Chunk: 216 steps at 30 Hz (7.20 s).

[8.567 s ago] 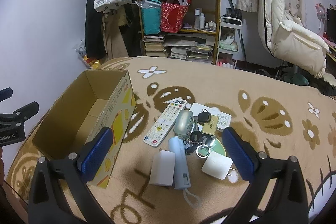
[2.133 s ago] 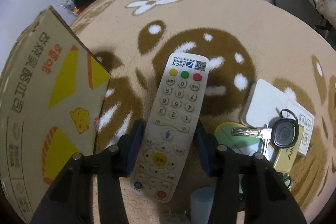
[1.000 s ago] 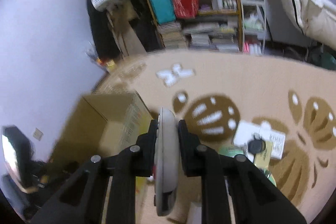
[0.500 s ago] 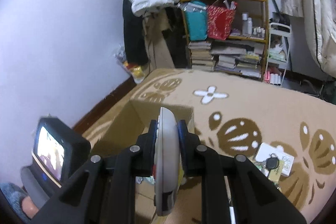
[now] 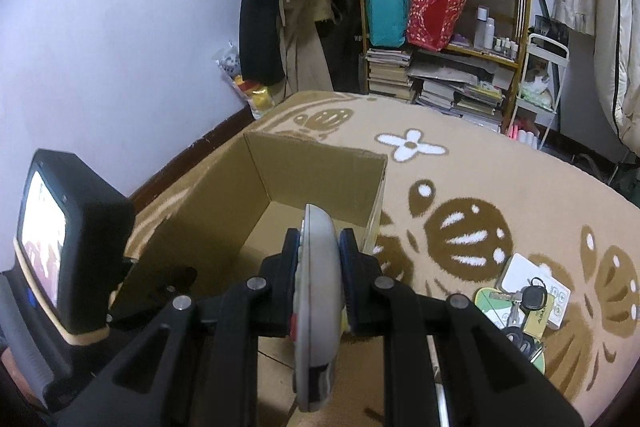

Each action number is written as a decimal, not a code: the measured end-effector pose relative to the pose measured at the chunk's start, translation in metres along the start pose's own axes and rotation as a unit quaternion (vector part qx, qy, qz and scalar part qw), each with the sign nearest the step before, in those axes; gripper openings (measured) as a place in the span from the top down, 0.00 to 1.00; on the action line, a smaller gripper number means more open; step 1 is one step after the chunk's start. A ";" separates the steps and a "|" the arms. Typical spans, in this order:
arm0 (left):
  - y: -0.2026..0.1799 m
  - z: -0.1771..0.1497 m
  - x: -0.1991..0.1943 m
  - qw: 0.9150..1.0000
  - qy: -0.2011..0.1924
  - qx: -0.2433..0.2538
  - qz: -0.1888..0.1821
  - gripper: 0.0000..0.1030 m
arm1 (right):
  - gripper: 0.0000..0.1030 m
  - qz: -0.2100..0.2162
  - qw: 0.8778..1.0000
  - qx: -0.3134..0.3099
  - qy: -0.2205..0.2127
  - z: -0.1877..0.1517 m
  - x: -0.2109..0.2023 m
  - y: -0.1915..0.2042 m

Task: Organize rigid objects
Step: 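Lift the white remote with the right tool and lower it into the box, then open the right tool to release the remote and return to the items, then grasp the white wall charger with the right tool, then carry the white charger into the box and open the right tool, then grasp the grey-blue power bank with the right tool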

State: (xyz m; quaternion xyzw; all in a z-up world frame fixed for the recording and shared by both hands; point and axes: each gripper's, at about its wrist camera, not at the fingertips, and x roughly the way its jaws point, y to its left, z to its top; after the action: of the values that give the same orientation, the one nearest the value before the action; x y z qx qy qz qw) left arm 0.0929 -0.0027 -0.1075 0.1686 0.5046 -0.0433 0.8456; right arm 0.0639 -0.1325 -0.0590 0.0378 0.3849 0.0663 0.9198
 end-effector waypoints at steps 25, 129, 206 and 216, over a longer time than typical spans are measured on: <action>0.002 0.000 0.000 1.000 -0.002 -0.001 -0.001 0.81 | 0.35 -0.042 0.999 0.024 -0.015 0.013 -0.019 -0.025; -0.009 0.004 -0.001 0.999 -0.001 0.035 0.032 0.80 | 0.71 -0.135 0.979 0.130 0.083 -0.085 0.003 -0.073; 0.002 0.002 -0.003 1.000 0.009 0.008 -0.001 0.82 | 0.11 -0.122 0.979 0.162 -0.032 -0.053 -0.052 -0.096; 0.001 0.001 -0.003 1.000 0.009 0.007 -0.003 0.81 | 0.11 -0.135 0.976 0.167 0.031 -0.074 -0.025 -0.107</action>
State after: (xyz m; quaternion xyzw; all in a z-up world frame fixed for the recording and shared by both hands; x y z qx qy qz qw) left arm 0.0926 -0.0027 -0.1042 0.1739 0.5122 -0.0477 0.8397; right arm 0.0038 -0.2409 -0.1064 0.1368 0.4203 -0.1226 0.8886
